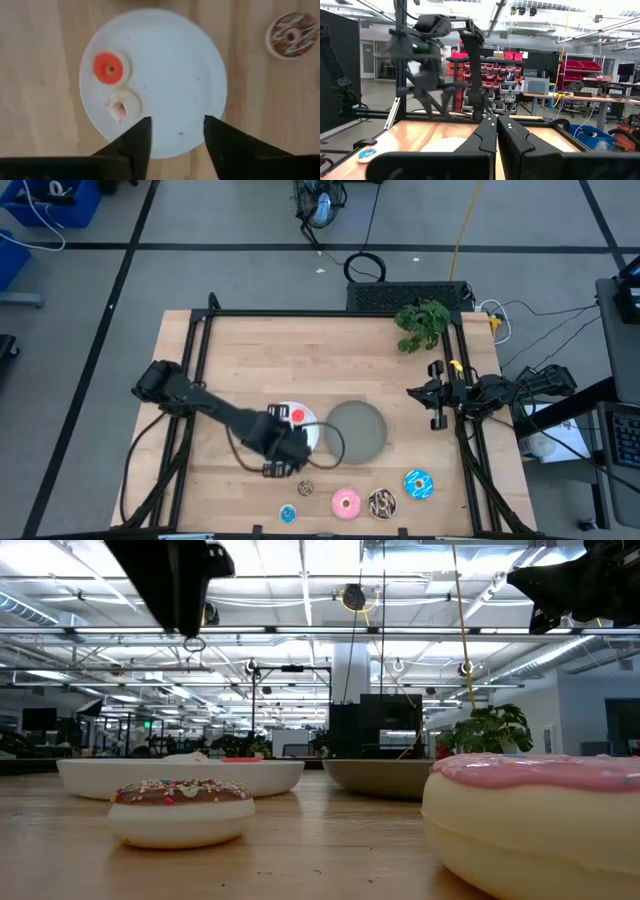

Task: Pick & Place donuts
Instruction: Put the small brown donut on the white plate

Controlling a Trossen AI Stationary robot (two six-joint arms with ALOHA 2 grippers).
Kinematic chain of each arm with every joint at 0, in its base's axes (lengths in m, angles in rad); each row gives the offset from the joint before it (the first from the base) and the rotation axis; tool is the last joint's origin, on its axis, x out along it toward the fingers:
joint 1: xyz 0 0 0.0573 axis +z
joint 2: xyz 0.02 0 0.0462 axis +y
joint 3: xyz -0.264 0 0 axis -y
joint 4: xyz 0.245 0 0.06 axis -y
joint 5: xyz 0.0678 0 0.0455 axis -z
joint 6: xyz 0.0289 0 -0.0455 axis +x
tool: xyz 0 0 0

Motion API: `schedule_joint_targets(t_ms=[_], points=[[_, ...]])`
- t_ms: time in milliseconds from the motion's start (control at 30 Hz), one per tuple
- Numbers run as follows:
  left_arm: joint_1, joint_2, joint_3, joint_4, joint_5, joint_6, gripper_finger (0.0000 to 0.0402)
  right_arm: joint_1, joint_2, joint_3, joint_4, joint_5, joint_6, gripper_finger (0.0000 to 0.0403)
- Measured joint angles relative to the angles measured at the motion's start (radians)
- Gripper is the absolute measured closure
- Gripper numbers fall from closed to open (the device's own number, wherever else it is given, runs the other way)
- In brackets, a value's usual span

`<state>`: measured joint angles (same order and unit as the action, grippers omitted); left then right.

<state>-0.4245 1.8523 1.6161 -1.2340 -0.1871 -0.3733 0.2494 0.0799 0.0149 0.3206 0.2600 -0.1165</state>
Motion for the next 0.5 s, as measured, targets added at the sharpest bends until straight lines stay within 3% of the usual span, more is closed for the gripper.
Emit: schedule_joint_targets(t_ms=[300, 500], points=[[-0.141, 0.000, -0.013, 0.213, -0.049, 0.002, 0.0389, 0.000, 0.000, 0.000, 0.003, 0.000, -0.002, 0.0399], [-0.177, 0.000, -0.023, 0.318, -0.050, 0.036, 0.0387, 0.000, 0.000, 0.000, 0.003, 0.000, -0.003, 0.0399]])
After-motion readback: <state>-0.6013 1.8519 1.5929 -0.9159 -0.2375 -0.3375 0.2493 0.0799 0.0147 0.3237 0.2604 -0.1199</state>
